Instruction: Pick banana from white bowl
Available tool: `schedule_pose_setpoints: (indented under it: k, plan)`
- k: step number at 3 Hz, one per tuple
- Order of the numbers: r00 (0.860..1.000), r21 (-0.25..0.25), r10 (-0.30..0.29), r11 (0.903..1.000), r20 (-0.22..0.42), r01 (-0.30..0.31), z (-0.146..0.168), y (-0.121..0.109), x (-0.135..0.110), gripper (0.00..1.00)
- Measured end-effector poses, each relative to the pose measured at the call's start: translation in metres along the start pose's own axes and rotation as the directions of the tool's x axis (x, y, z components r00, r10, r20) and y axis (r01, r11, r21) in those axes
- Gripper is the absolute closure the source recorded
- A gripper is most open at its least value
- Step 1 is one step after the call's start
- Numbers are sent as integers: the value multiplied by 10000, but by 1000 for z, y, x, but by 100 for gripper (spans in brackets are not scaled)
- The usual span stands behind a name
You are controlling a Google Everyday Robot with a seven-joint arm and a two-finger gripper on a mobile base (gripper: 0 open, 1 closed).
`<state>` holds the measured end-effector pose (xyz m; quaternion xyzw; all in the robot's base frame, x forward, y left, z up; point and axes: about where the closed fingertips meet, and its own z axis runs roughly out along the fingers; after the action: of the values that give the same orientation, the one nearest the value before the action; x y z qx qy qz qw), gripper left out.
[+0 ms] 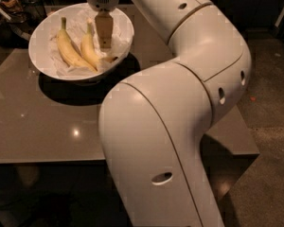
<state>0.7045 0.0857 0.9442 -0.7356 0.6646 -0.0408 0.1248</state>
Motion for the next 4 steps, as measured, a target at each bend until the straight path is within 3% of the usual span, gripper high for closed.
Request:
schedule_pose_setpoints:
  k: [2, 4]
  plan:
    - [9998, -540, -171, 9984, 41, 173, 20, 6, -15, 29]
    - [10000, -870, 2, 9962, -35, -5, 32, 9, -25, 30]
